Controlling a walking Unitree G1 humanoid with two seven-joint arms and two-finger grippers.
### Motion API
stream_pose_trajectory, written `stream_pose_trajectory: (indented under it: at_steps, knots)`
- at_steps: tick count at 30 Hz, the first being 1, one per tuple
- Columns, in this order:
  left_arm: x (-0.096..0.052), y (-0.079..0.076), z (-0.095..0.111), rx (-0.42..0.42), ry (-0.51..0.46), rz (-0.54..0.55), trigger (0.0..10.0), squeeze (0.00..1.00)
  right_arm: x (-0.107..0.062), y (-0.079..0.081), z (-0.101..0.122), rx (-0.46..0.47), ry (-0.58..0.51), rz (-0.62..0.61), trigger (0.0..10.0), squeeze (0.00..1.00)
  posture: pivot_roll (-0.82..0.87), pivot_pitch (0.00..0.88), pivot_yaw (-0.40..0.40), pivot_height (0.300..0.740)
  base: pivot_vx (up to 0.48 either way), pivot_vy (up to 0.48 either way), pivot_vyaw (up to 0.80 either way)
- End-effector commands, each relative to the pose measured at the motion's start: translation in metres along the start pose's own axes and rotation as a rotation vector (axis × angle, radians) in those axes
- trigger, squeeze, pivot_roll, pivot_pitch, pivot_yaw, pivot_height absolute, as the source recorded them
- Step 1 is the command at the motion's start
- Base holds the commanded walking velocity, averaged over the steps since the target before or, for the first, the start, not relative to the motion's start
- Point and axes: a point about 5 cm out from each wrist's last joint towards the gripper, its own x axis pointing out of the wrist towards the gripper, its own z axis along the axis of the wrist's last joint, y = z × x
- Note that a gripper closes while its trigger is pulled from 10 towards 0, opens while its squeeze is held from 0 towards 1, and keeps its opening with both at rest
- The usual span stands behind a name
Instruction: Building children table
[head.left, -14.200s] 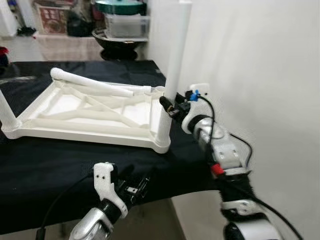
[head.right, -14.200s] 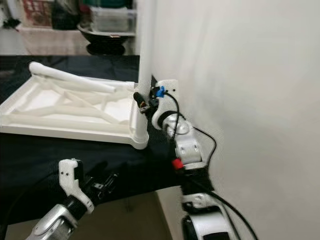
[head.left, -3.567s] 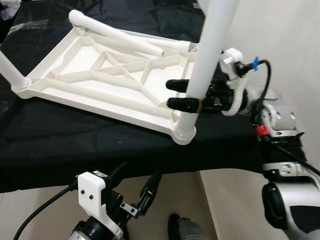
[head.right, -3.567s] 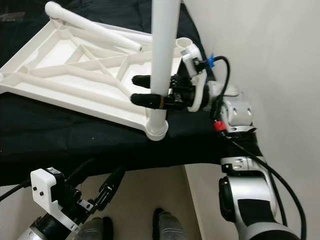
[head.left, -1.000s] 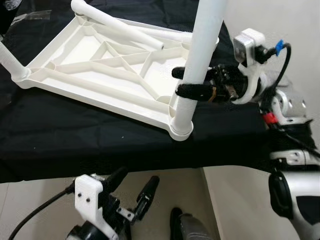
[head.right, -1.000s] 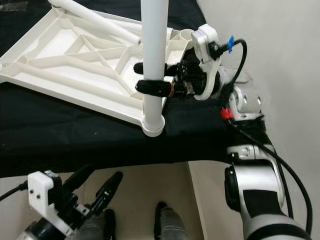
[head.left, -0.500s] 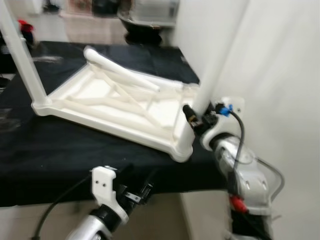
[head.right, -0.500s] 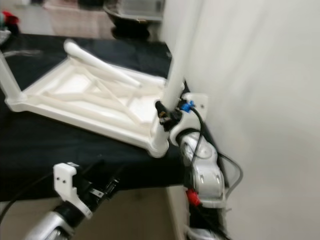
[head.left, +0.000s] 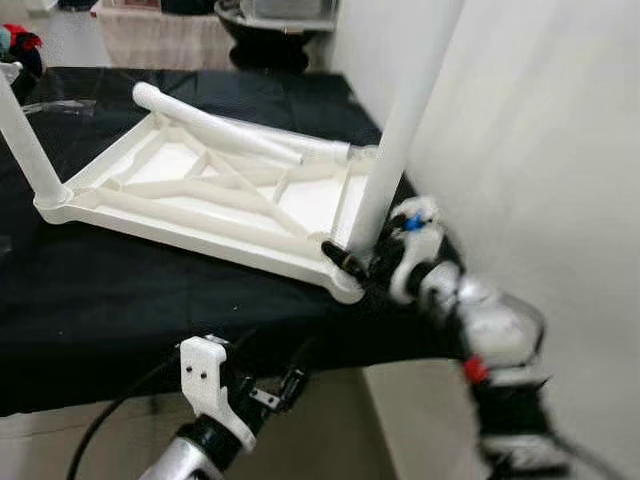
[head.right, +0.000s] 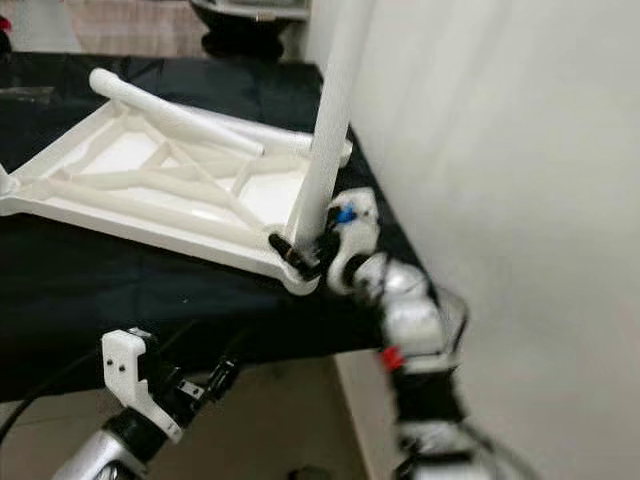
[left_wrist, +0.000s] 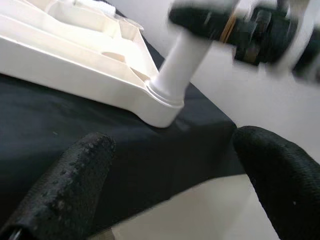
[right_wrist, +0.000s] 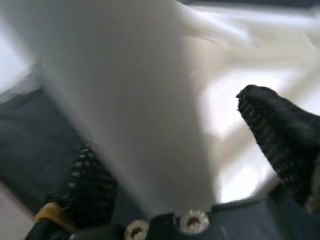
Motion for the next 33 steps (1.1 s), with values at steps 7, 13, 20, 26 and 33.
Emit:
stream_pose_trajectory:
  at_steps: [7, 13, 20, 26, 33]
  knots:
    - [-0.018, -0.020, 0.016, -0.001, 0.009, -0.018, 10.0, 0.00, -0.018, -0.033, 0.050, -0.017, -0.125, 0.419, 10.0, 0.00, 0.09, 0.270, -0.104, 0.740, 0.000, 0.000, 0.00]
    - [-0.028, -0.030, 0.024, -0.005, 0.019, -0.019, 10.0, 0.00, -0.031, -0.049, 0.097, -0.077, -0.214, 0.647, 10.0, 0.00, 0.12, 0.312, -0.105, 0.740, 0.000, 0.000, 0.00]
    - [-0.035, -0.035, 0.030, -0.004, 0.038, -0.012, 10.0, 0.00, -0.024, -0.049, 0.133, -0.106, -0.370, 0.727, 10.0, 0.00, 0.15, 0.339, -0.102, 0.740, 0.000, 0.000, 0.00]
    - [-0.036, -0.036, 0.031, -0.002, 0.046, -0.007, 10.0, 0.00, -0.023, -0.046, 0.133, -0.097, -0.372, 0.761, 0.0, 0.00, 0.16, 0.344, -0.100, 0.740, 0.000, 0.000, 0.00]
    - [-0.036, -0.036, 0.032, -0.002, 0.051, -0.005, 10.0, 0.00, -0.028, -0.047, 0.132, -0.076, -0.340, 0.784, 0.0, 0.00, 0.15, 0.341, -0.102, 0.740, 0.000, 0.000, 0.00]
